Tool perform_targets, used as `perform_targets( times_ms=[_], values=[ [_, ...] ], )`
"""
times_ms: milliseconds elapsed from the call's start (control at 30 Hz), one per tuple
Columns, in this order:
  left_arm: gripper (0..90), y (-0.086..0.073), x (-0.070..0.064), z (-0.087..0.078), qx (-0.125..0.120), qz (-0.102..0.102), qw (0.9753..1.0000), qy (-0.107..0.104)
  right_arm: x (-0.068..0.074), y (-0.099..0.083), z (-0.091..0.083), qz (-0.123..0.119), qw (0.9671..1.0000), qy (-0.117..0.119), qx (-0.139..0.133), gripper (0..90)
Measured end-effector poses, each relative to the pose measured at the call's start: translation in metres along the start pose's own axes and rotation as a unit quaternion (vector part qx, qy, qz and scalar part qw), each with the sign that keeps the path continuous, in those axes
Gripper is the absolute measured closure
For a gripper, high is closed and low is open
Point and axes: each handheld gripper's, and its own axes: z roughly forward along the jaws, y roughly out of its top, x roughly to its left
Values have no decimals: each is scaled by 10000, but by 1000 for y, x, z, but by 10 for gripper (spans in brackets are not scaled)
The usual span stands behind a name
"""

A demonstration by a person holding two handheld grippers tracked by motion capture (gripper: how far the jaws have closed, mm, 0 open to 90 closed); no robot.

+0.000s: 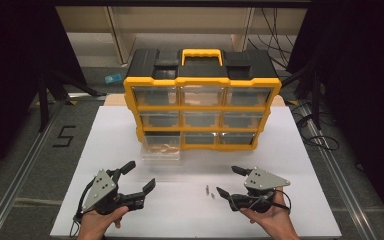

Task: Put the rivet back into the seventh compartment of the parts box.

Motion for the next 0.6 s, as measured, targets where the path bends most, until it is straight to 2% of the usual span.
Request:
perform_targets(
  times_ms=[67, 100, 133, 167, 200, 233, 267, 300, 333, 367, 400, 433, 467, 500, 533, 567, 600],
  values=[
    [162, 0, 0, 0, 0, -6, 10000, 12, -2, 3, 0, -175, 9997, -12, 158, 229],
    [162, 0, 0, 0, 0, -6, 10000, 12, -2, 3, 0, -175, 9997, -12, 158, 229],
    [162, -1, 1, 1, -30, -24, 10000, -10, -5, 6, 0, -256, 9990, -39, 374, 234],
    [162, -1, 1, 1, -30, -24, 10000, -10, -5, 6, 0, -256, 9990, -39, 374, 234],
    [162, -1, 0, 1, 10, -35, 10000, 11, -8, 8, 1, -239, 9981, -26, 573, 240],
    [162, -1, 0, 1, 6, -37, 10000, 7, -9, 8, 2, -253, 9978, -35, 606, 241],
    [162, -1, 0, 1, 9, -38, 10000, 7, -10, 10, 3, -245, 9969, -14, 749, 245],
    [162, -1, 0, 1, 9, -38, 10000, 7, -10, 10, 3, -245, 9969, -14, 749, 245],
    [162, -1, 0, 1, 12, -31, 10000, 18, -13, 12, 8, -232, 9951, -13, 960, 251],
    [162, -1, 0, 1, 12, -31, 10000, 18, -13, 12, 8, -232, 9951, -13, 960, 251],
    [162, -1, 1, 1, 4, -52, 10000, 28, -14, 15, 14, -218, 9918, 31, 1256, 260],
    [162, -1, 1, 1, 0, -69, 10000, 30, -14, 15, 17, -206, 9904, 79, 1363, 262],
    [162, -1, 1, 1, 0, -69, 10000, 30, -14, 15, 17, -206, 9904, 79, 1363, 262],
    [162, -1, 1, 1, 4, -67, 10000, 27, -15, 15, 26, -295, 9868, 68, 1591, 278],
    [162, -1, 1, 1, 4, -54, 10000, 18, -16, 16, 29, -322, 9835, 158, 1774, 283],
    [162, -1, 1, 1, 3, -51, 10000, 13, -16, 15, 32, -348, 9836, 92, 1767, 291],
    [162, -1, 1, 1, 4, -39, 10000, 7, -16, 16, 35, -368, 9824, 127, 1829, 305]
  ],
)
